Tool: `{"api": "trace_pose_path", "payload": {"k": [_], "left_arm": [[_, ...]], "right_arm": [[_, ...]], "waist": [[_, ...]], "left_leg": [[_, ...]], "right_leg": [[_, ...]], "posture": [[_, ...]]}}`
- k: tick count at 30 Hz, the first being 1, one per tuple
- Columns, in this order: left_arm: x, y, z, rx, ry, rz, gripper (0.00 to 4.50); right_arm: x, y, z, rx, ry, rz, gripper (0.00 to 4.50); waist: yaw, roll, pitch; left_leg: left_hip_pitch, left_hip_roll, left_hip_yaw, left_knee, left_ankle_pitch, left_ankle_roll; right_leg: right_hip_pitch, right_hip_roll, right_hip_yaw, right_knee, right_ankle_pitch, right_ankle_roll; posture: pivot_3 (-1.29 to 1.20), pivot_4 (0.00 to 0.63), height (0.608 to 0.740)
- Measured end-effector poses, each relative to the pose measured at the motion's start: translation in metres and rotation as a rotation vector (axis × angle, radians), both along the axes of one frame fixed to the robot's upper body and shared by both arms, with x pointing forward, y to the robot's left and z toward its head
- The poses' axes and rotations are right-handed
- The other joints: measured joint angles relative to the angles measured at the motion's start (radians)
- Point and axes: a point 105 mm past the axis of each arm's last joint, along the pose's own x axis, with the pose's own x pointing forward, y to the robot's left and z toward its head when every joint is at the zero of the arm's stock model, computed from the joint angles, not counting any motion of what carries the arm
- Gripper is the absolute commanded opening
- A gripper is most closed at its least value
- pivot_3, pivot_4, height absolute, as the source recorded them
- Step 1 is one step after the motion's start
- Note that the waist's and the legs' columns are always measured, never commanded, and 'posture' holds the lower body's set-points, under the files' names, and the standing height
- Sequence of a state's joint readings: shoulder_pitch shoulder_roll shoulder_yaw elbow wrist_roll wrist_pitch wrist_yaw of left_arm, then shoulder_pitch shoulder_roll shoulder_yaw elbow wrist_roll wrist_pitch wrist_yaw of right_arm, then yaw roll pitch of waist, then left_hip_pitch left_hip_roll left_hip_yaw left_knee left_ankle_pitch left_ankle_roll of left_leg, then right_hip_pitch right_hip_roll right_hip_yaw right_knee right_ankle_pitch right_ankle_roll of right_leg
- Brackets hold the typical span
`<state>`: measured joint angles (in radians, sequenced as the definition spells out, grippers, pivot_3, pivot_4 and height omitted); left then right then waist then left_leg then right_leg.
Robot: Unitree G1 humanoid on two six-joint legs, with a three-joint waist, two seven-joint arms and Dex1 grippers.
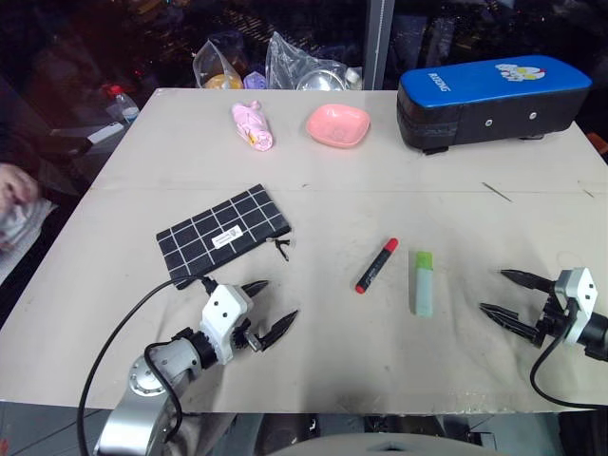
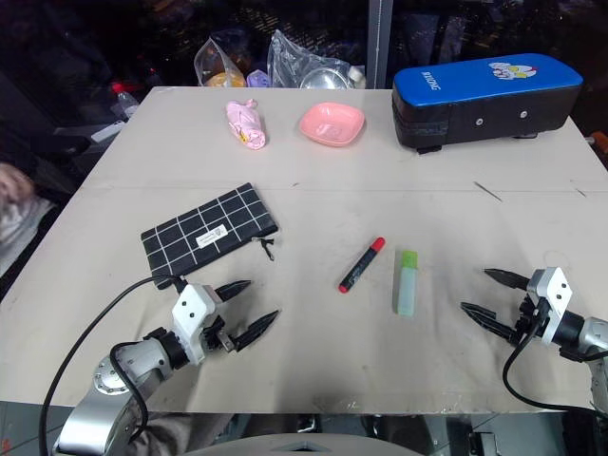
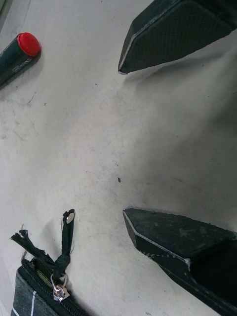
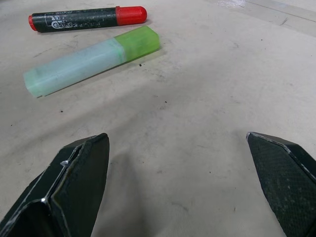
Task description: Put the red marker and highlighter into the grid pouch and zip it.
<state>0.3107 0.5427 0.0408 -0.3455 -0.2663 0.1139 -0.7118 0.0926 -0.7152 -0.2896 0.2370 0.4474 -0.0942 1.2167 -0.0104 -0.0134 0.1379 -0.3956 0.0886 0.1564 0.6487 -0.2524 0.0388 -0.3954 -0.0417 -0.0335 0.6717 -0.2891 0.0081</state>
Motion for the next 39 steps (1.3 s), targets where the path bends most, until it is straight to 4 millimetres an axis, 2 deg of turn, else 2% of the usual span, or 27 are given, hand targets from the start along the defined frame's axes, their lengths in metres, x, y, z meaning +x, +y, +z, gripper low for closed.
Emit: {"api": "trace_pose_path", "payload": {"k": [14,18,21,25,29,35,39], "left_arm": [[-0.006,0.001,0.0,-0.015,-0.01,-0.016,4.42],[-0.004,0.007,0.005,-0.01,-0.036,-0.001,4.42],[-0.001,0.019,0.01,-0.004,-0.067,0.045,4.42],[-0.002,0.043,0.012,0.049,-0.079,0.089,4.42],[-0.001,0.087,0.028,0.107,-0.109,0.195,4.42],[-0.008,0.146,0.031,0.201,-0.077,0.308,4.42],[-0.006,0.183,0.041,0.282,-0.128,0.358,4.42]], "right_arm": [[0.001,0.002,0.002,-0.005,-0.007,0.018,4.5],[0.003,0.003,0.004,-0.004,-0.015,0.029,4.5],[0.005,0.012,0.01,0.051,-0.029,0.044,4.5],[0.008,0.036,0.025,0.143,-0.058,0.093,4.5],[0.009,0.069,0.045,0.159,-0.105,0.208,4.5],[0.007,0.097,0.06,0.155,-0.135,0.315,4.5],[0.008,0.105,0.063,0.165,-0.141,0.333,4.5]], "waist": [[0.0,0.0,0.0],[0.0,0.0,0.0],[-0.001,0.0,0.0],[-0.003,0.0,0.0],[-0.003,0.0,0.0],[-0.002,-0.001,0.001],[0.0,-0.002,0.001]], "left_leg": [[0.0,0.0,0.0,0.0,0.0,0.0],[0.0,0.0,0.0,0.0,0.0,0.0],[0.0,0.001,0.0,0.0,0.0,0.0],[0.0,0.001,0.0,0.0,0.0,0.0],[0.0,0.001,-0.001,0.0,0.0,0.0],[-0.001,0.0,-0.001,0.0,0.0,0.0],[-0.002,0.0,-0.002,0.0,0.0,0.0]], "right_leg": [[0.0,0.0,0.0,0.0,0.0,0.0],[0.0,0.0,0.0,0.0,0.0,0.0],[0.0,0.001,0.0,0.0,0.0,0.0],[0.0,0.001,0.0,0.001,0.0,0.0],[0.0,0.0,-0.001,0.001,0.0,0.0],[-0.001,-0.001,-0.004,0.0,0.0,0.0],[-0.002,-0.003,-0.006,0.0,0.0,-0.001]], "posture": [[0.0,0.15,0.74],[0.0,0.15,0.74],[0.0,0.15,0.74],[0.0,0.15,0.74],[0.0,0.15,0.74],[0.0,0.15,0.74],[0.0,0.15,0.74]]}}
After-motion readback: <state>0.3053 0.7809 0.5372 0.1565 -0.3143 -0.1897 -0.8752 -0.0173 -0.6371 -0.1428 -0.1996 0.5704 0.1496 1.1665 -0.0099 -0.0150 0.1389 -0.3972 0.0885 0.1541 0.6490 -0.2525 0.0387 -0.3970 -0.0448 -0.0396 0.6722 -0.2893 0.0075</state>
